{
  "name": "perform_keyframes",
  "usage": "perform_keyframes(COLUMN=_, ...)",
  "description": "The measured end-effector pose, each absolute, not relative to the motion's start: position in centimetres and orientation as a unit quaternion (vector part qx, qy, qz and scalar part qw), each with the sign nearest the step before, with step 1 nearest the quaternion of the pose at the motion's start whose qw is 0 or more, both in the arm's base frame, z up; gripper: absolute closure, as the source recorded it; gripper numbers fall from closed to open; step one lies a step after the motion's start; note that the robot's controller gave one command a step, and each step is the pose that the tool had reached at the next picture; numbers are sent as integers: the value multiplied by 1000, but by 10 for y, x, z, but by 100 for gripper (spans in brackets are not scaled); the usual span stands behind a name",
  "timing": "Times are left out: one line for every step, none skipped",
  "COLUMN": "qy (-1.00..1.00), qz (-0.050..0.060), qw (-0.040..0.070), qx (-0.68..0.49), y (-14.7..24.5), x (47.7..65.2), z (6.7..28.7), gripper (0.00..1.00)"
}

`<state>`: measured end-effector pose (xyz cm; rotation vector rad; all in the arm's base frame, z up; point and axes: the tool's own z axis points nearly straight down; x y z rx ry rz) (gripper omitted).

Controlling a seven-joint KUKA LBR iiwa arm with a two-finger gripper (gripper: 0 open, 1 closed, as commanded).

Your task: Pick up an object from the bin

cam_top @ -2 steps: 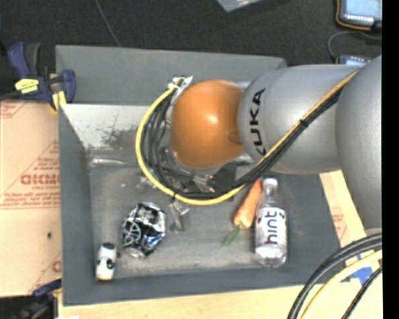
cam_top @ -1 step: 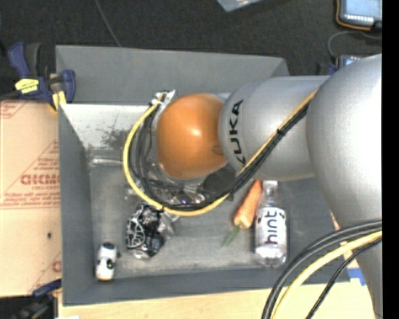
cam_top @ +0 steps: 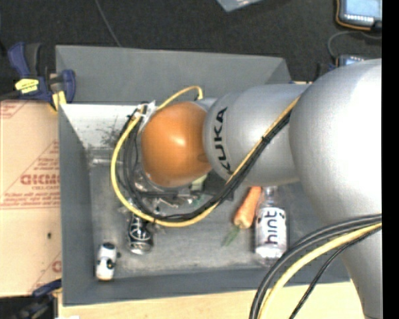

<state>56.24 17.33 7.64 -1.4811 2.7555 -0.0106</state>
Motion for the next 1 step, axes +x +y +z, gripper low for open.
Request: perform_keyframes(qy=881, qz=-3, qw=7, qx=-473, y=173, x=562, z=76, gripper=100)
